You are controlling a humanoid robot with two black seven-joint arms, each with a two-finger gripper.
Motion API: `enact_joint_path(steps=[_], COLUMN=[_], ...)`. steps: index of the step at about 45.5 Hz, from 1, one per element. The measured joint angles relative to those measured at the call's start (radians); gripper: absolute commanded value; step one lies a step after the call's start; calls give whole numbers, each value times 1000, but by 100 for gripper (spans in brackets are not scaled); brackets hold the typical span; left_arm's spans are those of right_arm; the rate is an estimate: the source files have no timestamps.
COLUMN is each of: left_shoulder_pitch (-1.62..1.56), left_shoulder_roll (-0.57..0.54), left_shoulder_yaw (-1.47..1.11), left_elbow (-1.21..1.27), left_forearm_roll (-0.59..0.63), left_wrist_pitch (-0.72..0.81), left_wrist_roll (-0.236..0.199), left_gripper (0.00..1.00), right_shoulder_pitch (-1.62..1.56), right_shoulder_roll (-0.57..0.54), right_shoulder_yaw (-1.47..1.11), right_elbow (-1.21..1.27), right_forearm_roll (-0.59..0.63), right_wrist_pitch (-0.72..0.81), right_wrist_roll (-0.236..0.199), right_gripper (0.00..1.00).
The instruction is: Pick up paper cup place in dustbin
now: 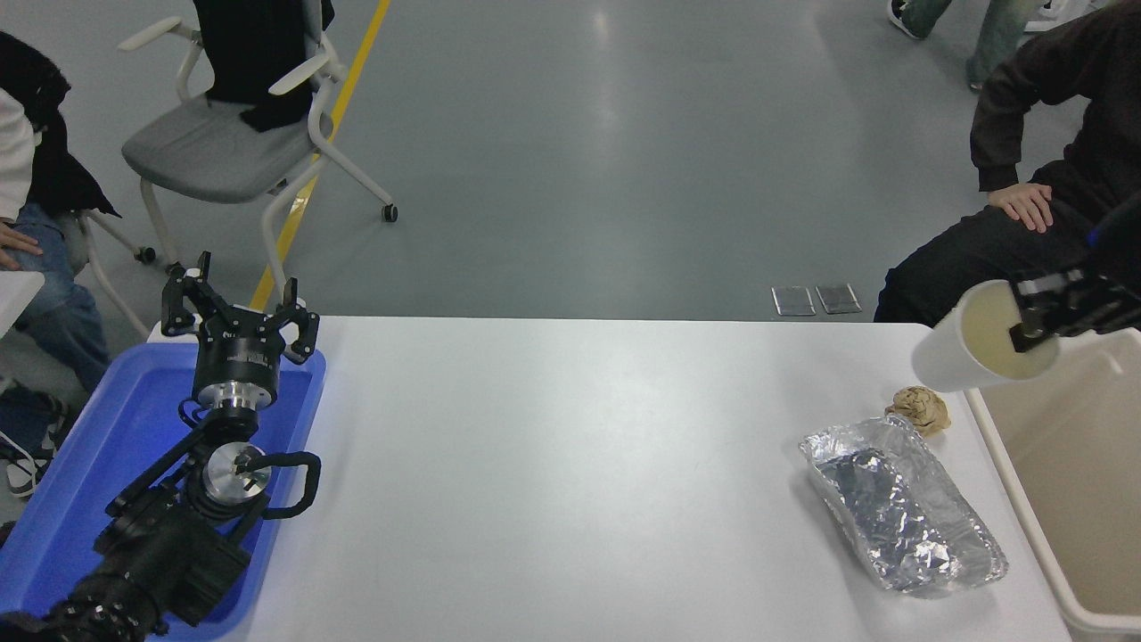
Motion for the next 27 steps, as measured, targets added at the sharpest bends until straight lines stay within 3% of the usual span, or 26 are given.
enact_joint_path(steps=[13, 27], left_shoulder_pitch=[-1, -2], left_shoulder_roll=[0, 0], left_shoulder_yaw=[0, 0], left_elbow=[0, 0], left_forearm_roll=[0, 0], left_wrist_pitch=[0, 0], left_wrist_roll=[0, 0], left_gripper=[99, 99], right_shoulder_pitch=[-503, -1077], right_shoulder_roll=[-93, 28], right_shoulder_yaw=[333, 680], right_elbow=[-315, -685], right_forearm_roll=[-58, -57], right_wrist_pitch=[-171, -456], right_wrist_roll=[5, 5], right_gripper=[0, 0])
